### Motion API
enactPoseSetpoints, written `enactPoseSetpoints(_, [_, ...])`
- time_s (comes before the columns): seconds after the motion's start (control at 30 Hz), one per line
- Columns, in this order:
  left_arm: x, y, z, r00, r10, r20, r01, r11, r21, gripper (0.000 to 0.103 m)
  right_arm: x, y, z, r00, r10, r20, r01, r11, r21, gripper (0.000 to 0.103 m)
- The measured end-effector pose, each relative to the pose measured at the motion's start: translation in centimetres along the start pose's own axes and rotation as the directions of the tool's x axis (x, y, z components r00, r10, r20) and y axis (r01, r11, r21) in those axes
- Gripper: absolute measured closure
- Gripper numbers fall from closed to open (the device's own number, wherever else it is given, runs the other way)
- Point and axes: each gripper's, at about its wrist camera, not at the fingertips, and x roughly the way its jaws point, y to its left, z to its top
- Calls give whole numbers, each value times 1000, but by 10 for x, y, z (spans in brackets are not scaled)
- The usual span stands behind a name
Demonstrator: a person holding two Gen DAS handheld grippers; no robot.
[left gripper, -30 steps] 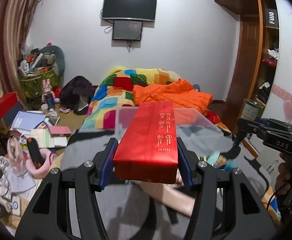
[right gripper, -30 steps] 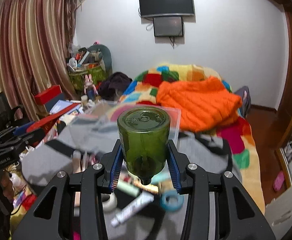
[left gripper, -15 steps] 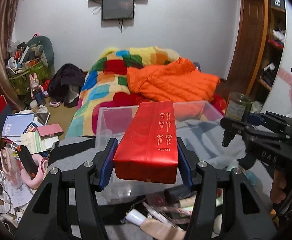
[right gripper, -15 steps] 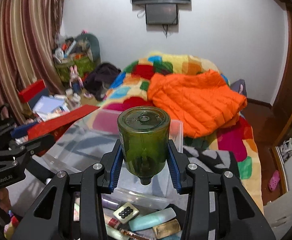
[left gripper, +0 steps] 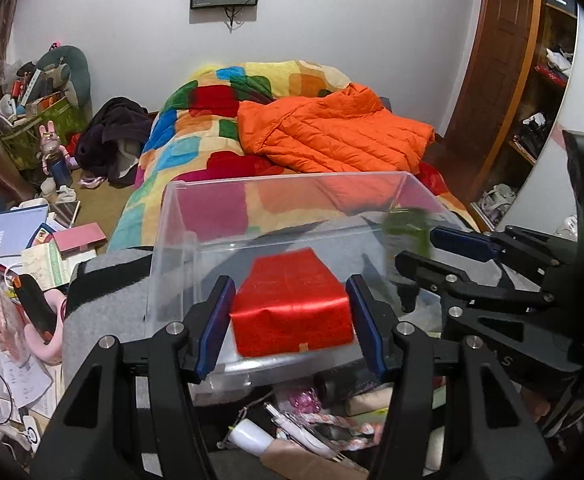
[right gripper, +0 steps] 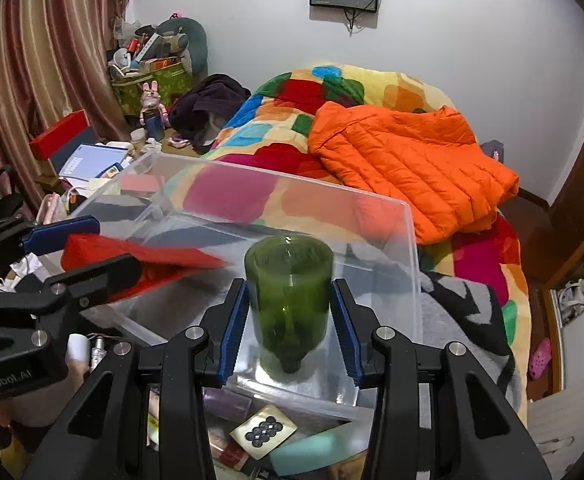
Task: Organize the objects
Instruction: 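Lower the red pouch into the clear box while the right drops the green bottle in, then grasp the beige tube with the left gripper while the right grasps the blue tape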
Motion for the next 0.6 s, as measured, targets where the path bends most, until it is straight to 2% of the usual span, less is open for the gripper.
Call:
enactPoseSetpoints(0.13, [-16,-2,-1,1000,-3,28,3,1000,4,45,-14,-3,-2,999,33,21,-33,999,20,55])
enactPoseSetpoints(0.3, [-47,-6,-13,992,54,112,-57,998,21,10,-47,-9,-12,996,43,84,-45,999,29,37])
enactPoseSetpoints(0.37, [-57,-9,-23,989,68,128,-72,997,26,3,-61,-11,-18,994,24,103,-26,999,26,30])
enactPoseSetpoints(0.5, [-58,-12,-44,995,64,75,-66,997,34,2,-84,-22,-37,991,-30,127,24,999,45,21])
enactPoseSetpoints(0.6, [-49,-18,-65,998,57,9,-57,998,30,2,-94,-32,-55,990,-68,122,60,996,66,21])
